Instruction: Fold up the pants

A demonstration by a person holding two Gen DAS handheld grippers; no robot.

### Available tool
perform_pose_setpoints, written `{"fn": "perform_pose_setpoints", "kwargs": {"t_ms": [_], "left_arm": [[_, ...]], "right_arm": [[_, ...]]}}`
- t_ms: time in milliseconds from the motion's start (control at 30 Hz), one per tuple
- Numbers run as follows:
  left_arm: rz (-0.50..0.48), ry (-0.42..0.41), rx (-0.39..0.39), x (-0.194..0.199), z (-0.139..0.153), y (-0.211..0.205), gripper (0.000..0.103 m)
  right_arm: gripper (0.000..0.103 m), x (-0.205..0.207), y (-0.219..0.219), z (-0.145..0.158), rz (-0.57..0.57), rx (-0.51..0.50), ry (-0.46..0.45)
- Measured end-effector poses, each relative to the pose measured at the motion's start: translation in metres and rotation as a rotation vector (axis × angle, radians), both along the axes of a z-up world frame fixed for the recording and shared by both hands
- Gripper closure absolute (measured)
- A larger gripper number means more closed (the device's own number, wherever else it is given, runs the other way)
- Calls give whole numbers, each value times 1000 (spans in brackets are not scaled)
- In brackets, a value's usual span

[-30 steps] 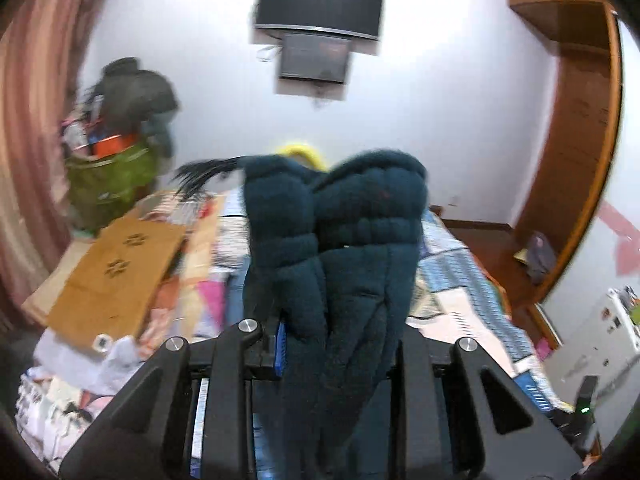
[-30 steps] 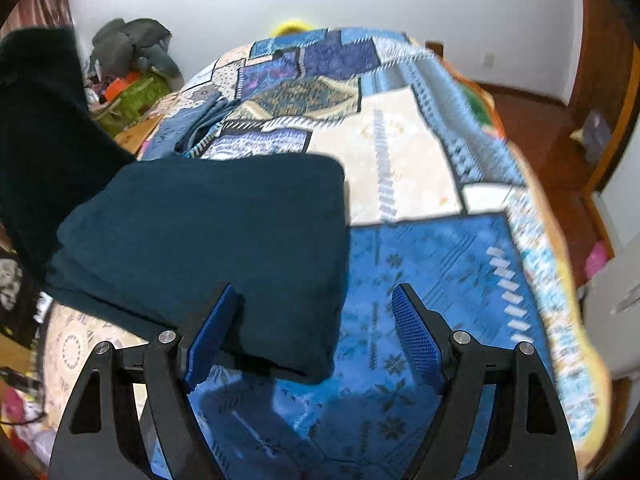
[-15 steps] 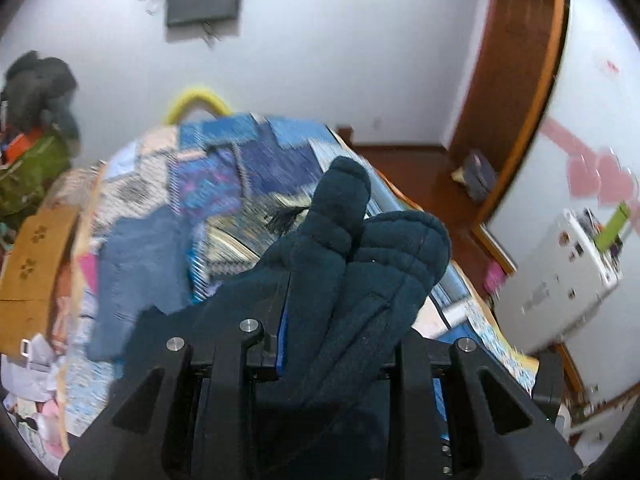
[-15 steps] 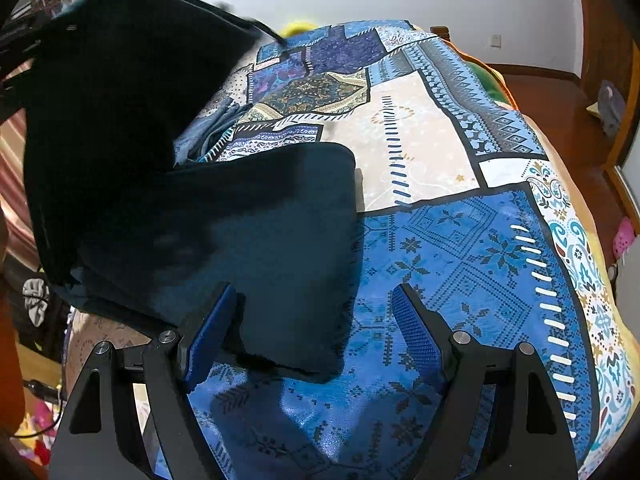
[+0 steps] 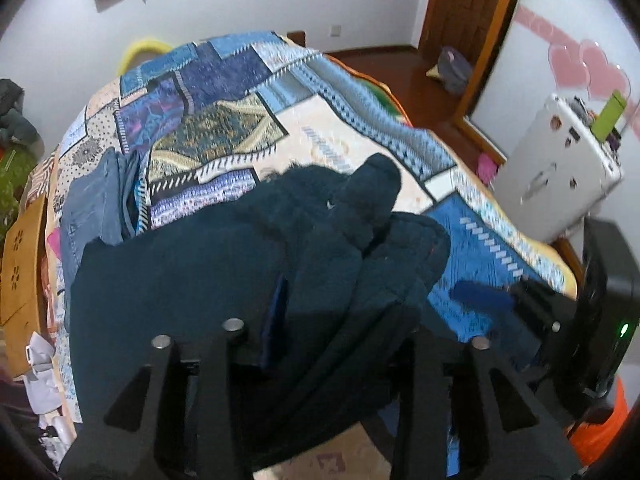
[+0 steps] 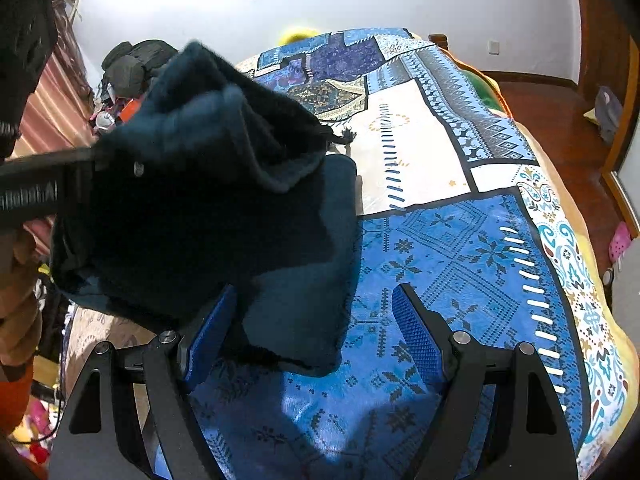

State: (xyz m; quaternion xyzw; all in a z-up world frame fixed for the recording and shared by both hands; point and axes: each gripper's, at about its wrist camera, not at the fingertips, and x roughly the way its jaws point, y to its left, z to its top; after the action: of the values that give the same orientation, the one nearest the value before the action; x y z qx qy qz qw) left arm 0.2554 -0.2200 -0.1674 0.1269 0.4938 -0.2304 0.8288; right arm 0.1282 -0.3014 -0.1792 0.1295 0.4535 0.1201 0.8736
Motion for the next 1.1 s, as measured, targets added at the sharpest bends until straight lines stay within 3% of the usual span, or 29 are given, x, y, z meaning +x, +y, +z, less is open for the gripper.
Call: {"fn": "perform_pose_setpoints", "kwargs": {"t_ms": [133, 267, 400, 600, 733, 833, 967, 1100], "left_arm": [[-34, 17, 8, -12, -4, 1, 38], [-46, 2, 13, -23, 0, 10, 29], [-44, 4, -44, -31, 14, 26, 22], [9, -80, -84, -27, 47, 61, 15], [93, -157, -67, 3, 61, 95, 6], [149, -148, -48, 36, 55, 117, 6], [220, -96, 27, 93, 28, 144, 5], [272, -6, 119, 146, -19, 166, 6]], "right_arm": [[26, -6, 1, 5, 0, -16, -12], [26, -6, 0, 6, -2, -30, -15], [26, -11, 3, 9, 3, -55, -21], [26, -13, 8, 11, 12, -71, -22], [26, -14, 10, 12, 13, -70, -24], [26, -15, 11, 13, 9, -65, -21], [26, -13, 12, 11, 4, -55, -11], [26, -13, 18, 9, 6, -51, 0]]}}
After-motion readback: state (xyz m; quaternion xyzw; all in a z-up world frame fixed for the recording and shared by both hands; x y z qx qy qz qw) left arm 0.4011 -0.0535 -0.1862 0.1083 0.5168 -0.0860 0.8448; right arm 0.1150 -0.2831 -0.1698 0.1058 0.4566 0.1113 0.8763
